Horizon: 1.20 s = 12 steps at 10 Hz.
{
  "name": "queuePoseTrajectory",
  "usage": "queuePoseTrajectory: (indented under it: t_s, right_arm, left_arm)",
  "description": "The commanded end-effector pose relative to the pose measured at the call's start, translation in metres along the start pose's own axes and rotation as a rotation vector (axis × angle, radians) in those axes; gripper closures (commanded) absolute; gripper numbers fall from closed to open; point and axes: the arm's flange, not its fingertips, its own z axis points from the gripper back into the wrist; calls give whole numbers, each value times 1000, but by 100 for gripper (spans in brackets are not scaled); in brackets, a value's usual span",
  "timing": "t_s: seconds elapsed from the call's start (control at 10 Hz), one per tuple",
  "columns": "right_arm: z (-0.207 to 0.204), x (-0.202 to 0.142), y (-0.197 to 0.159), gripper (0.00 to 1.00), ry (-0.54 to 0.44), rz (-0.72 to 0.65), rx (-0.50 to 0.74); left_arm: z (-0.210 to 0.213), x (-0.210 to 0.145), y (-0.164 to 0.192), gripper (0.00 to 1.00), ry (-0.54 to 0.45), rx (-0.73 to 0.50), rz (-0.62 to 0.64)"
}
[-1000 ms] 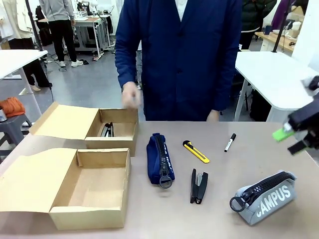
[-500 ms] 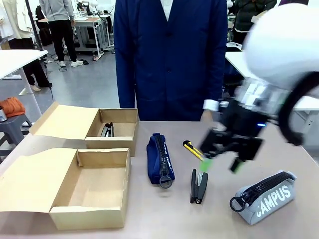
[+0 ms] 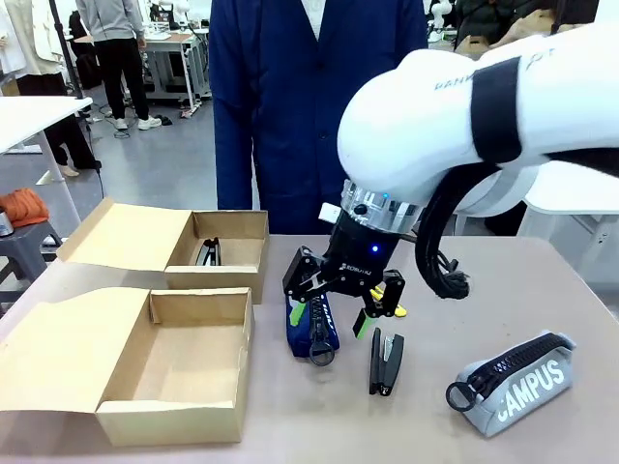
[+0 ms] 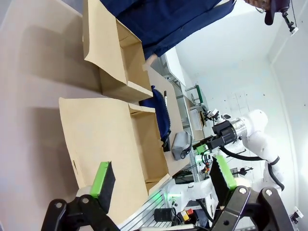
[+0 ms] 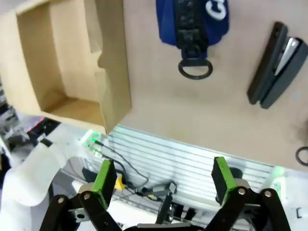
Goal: Place items inside the box.
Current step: Pick up a Pencil pouch or Stapler and place it inside the Mailer Box closest to the robot.
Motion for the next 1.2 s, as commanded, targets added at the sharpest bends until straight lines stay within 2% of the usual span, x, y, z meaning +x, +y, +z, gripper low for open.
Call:
queuePoseTrajectory:
  t_s: [0.0, 0.1, 0.2, 0.4, 0.5, 0.7, 0.8, 1.1]
  right_arm:
    - [-5, 2, 4, 0, -23, -12, -6]
    - [-9, -6, 9, 0, -106, -59, -78]
    - [-17, 4, 19, 0, -138, -43, -146]
    - [-34, 45, 37, 0, -219, -85, -185]
    - [-47, 61, 45, 0, -212, -28, -187]
    - [-77, 94, 54, 0, -257, -85, -277]
    - [-87, 105, 55, 0, -260, -78, -266]
    - [-96, 110, 49, 0, -314, -131, -261]
  left_arm:
    - [0, 1, -2, 0, -18, -20, -21]
    - [0, 1, -2, 0, -18, -20, -21]
    - [0, 1, -2, 0, -18, -20, -21]
    - [0, 1, -2, 0, -18, -20, -21]
    - [0, 1, -2, 0, -18, -20, -21]
    - [0, 1, -2, 0, -18, -20, -21]
    - [0, 1, -2, 0, -18, -20, -21]
    - [0, 1, -2, 0, -18, -20, -21]
